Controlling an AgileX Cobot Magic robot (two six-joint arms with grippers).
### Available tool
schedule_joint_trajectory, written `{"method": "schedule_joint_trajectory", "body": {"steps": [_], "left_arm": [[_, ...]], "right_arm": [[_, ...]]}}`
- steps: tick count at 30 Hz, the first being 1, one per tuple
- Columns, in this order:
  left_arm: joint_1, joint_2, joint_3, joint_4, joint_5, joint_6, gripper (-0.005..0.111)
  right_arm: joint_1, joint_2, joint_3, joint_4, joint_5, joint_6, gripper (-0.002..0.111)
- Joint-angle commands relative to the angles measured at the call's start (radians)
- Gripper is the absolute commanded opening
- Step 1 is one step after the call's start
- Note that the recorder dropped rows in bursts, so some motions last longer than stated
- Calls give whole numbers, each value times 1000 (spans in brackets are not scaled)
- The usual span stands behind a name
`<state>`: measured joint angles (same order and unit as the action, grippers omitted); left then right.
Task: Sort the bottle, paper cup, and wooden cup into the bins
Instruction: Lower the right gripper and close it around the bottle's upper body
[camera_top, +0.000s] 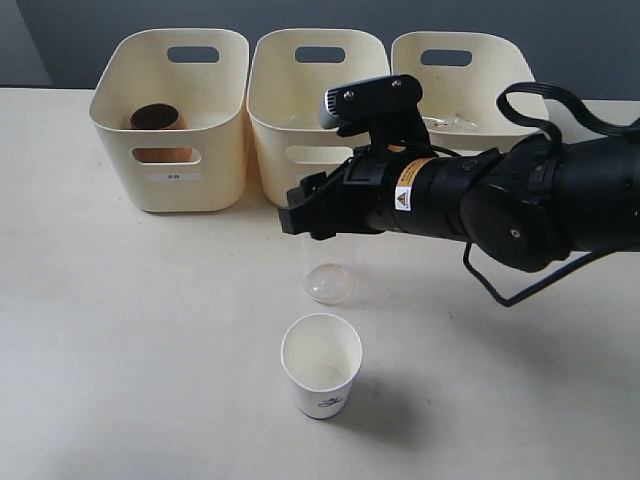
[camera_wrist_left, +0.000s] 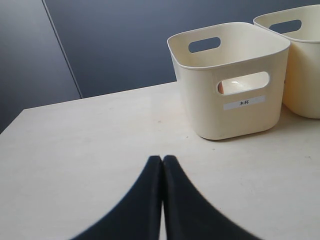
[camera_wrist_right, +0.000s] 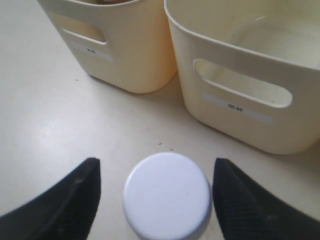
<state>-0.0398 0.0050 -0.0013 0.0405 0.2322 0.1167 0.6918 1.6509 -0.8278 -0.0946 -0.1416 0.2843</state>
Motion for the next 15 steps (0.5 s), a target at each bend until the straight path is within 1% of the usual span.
{"method": "schedule_joint_trajectory", "body": {"steps": [1, 8, 15], "left_arm": [[-3, -5, 1, -1, -1, -2, 0], [-3, -5, 1, -1, -1, -2, 0], [-3, -5, 1, -1, -1, -2, 0]], "right_arm": [[-5, 0, 4, 2, -7, -2, 61], [-5, 48, 4, 22, -4, -2, 61], [-5, 68, 4, 48, -59, -2, 61]]}}
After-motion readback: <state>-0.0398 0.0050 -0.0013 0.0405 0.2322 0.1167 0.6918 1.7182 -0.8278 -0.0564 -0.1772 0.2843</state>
